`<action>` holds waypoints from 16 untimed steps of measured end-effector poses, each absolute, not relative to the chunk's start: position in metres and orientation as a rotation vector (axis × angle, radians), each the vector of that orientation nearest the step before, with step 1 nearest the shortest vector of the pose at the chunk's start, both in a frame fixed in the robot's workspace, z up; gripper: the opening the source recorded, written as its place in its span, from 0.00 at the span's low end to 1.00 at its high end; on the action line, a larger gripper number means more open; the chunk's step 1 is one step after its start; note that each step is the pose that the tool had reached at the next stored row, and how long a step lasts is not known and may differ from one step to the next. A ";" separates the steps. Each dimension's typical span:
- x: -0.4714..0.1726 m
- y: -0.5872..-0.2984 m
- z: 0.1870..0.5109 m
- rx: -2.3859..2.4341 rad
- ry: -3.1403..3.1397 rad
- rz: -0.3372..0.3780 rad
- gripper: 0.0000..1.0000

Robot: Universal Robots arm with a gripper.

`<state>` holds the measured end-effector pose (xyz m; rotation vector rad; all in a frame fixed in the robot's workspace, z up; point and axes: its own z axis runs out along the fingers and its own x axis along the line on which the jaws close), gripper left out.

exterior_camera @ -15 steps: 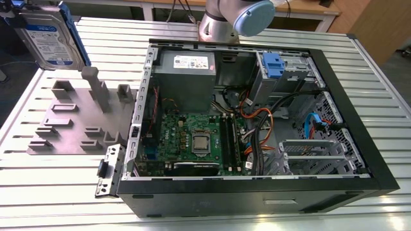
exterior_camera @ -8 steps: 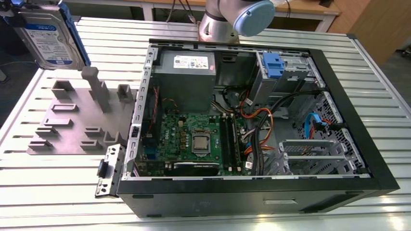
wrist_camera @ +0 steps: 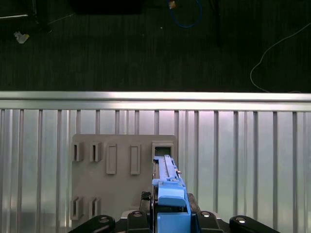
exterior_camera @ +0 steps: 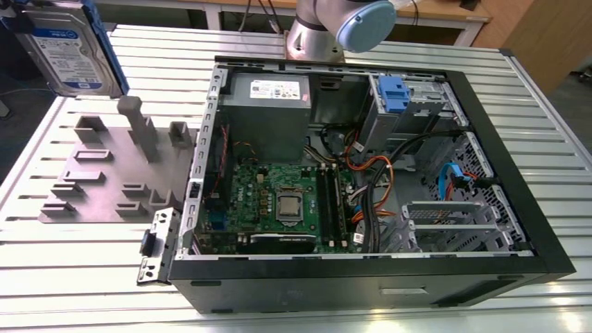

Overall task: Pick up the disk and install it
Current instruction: 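Pick up the disk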

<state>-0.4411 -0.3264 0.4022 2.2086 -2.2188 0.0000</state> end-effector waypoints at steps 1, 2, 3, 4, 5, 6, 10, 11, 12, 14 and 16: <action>-0.441 -0.326 0.403 2.209 -2.219 0.000 0.36; -0.441 -0.326 0.404 2.209 -2.219 0.000 0.36; -0.441 -0.326 0.406 2.209 -2.219 0.000 0.36; -0.441 -0.326 0.407 2.209 -2.219 0.000 0.36; -0.441 -0.326 0.408 2.209 -2.219 0.000 0.36; -0.441 -0.326 0.409 2.209 -2.219 0.000 0.36; -0.441 -0.326 0.412 2.209 -2.219 0.000 0.36; -0.441 -0.326 0.413 2.209 -2.219 0.000 0.36; -0.441 -0.326 0.414 2.209 -2.219 0.000 0.36; -0.441 -0.326 0.416 2.209 -2.219 0.000 0.36; -0.441 -0.326 0.417 2.209 -2.219 0.000 0.36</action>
